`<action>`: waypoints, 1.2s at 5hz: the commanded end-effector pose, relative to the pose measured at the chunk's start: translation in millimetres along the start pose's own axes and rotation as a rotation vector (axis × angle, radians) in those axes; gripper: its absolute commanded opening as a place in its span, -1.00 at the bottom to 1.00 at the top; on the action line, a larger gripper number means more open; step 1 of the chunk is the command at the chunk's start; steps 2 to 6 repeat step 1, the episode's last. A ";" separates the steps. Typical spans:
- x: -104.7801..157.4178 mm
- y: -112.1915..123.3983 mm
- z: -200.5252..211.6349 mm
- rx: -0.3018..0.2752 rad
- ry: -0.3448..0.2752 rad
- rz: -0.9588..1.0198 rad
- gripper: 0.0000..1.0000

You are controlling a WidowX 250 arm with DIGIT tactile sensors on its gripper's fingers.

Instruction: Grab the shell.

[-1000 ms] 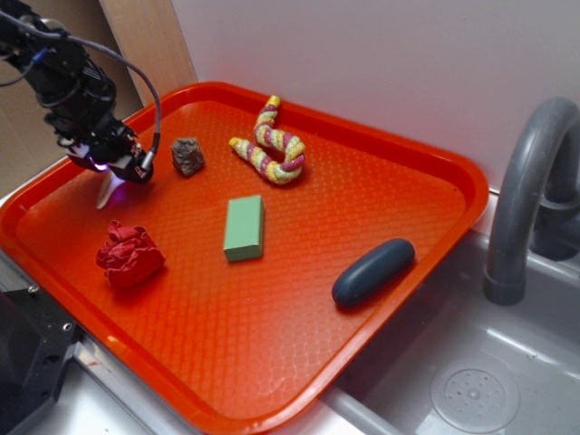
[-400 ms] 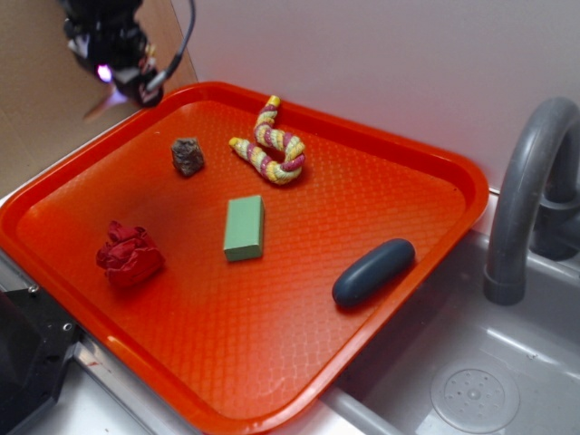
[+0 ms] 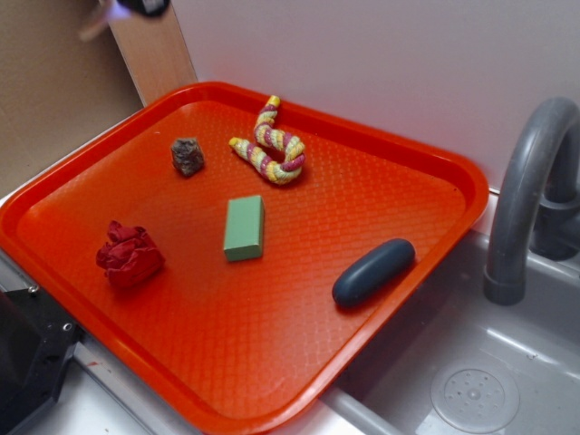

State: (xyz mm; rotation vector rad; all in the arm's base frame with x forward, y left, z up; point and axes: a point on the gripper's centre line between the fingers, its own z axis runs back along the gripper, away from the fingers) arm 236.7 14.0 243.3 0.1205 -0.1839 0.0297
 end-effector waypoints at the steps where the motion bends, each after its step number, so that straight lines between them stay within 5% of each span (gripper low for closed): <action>1: -19.3 1.3 58.1 0.002 -0.115 -0.162 -1.00; 6: -19.3 1.3 58.1 0.002 -0.115 -0.162 -1.00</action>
